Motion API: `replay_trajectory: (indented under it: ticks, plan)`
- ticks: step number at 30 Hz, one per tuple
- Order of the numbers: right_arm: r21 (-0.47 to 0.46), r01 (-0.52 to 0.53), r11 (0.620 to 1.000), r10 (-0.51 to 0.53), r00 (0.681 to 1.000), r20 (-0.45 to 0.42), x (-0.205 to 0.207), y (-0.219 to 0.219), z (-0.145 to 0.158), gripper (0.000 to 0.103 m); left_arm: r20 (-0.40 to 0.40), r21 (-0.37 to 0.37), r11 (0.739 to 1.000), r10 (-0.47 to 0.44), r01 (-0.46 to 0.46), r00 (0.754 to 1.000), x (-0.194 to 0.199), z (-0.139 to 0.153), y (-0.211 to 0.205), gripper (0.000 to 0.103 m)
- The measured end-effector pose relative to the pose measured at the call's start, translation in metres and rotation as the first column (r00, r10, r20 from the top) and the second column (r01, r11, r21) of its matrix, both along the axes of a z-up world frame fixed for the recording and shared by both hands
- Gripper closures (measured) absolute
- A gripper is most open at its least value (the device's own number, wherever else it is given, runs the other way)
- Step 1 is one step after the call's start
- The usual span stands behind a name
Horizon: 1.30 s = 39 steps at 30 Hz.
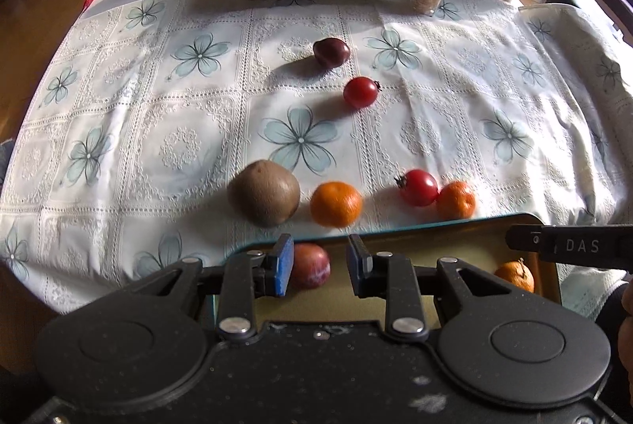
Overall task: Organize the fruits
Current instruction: 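Move both open tools from the tray toward the dark plum and red tomato, then grasp the red tomato with the right tool while the left tool approaches the dark red plum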
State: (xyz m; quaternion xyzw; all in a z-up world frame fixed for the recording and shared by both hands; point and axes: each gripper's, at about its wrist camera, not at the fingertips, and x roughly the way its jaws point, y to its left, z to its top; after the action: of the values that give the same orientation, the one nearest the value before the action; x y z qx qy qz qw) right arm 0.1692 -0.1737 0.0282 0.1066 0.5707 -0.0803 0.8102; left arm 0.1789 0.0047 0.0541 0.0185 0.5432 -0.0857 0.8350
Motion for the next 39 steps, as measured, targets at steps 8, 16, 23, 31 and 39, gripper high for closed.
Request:
replay_trajectory:
  ticks: [8,16,23,31,39]
  plan:
    - [-0.044,-0.036,0.998,0.037,0.999,0.016,0.022,0.004,0.002,0.048,0.014,0.007,0.997,0.076,-0.076,0.997,0.047,0.000,0.010,0.074]
    - [-0.036,-0.038,0.999,0.037,0.999,-0.029,0.044,0.007,-0.013,0.049,0.021,0.048,0.995,0.088,-0.089,0.996,0.091,-0.006,0.014,0.074]
    - [0.004,-0.033,0.999,0.033,0.999,-0.009,0.060,0.010,-0.015,0.049,-0.022,0.024,0.996,0.086,-0.085,0.996,0.132,-0.018,0.015,0.074]
    - [-0.006,-0.024,1.000,0.024,0.998,0.057,0.092,0.027,-0.010,0.049,-0.115,-0.023,0.992,0.122,-0.126,0.986,0.156,-0.033,0.027,0.074]
    - [-0.015,-0.095,0.995,0.095,0.993,0.065,0.138,0.060,-0.016,0.049,-0.152,-0.056,0.980,0.181,-0.191,0.972,0.160,-0.030,0.041,0.074]
